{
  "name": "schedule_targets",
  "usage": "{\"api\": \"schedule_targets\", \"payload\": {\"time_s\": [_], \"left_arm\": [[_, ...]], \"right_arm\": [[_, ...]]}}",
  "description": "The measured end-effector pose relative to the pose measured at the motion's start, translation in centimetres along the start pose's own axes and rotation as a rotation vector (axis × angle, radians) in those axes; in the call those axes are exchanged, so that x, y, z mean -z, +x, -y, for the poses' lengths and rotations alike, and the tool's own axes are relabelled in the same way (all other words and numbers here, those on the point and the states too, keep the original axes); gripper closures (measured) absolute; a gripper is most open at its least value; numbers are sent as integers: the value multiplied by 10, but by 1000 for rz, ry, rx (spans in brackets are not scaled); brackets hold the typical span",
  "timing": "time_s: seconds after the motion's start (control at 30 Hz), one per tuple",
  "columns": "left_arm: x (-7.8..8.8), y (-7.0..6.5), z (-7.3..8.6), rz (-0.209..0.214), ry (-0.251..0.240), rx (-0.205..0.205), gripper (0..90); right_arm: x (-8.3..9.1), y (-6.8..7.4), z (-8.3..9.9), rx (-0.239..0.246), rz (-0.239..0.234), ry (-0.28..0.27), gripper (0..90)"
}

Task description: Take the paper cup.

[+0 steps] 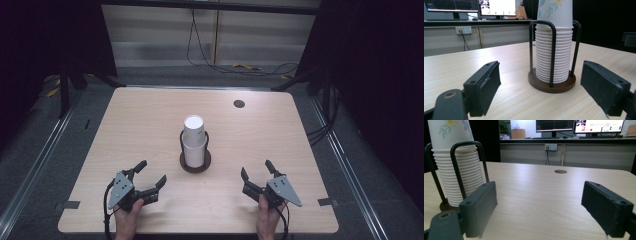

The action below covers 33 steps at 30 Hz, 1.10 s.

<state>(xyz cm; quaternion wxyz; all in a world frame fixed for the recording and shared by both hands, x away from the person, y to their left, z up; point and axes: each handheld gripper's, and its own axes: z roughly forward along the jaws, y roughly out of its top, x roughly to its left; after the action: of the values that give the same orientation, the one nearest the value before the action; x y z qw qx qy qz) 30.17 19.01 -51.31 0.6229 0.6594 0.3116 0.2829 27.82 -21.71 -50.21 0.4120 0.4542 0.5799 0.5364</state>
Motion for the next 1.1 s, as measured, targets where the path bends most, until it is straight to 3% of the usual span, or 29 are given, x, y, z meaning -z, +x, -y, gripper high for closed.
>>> {"api": "schedule_targets", "payload": {"time_s": [0.2,0.53,0.9,1.1], "left_arm": [[0,0,0,3,3,21,159],[0,-1,0,3,-2,11,159],[1,-1,0,8,-3,6,158],[0,-2,0,10,-6,7,158]], "right_arm": [[0,0,0,-2,-3,8,124],[-1,0,0,-4,0,11,129],[-4,-1,-2,-25,-36,64,140],[-6,1,-4,-26,-85,101,165]]}}
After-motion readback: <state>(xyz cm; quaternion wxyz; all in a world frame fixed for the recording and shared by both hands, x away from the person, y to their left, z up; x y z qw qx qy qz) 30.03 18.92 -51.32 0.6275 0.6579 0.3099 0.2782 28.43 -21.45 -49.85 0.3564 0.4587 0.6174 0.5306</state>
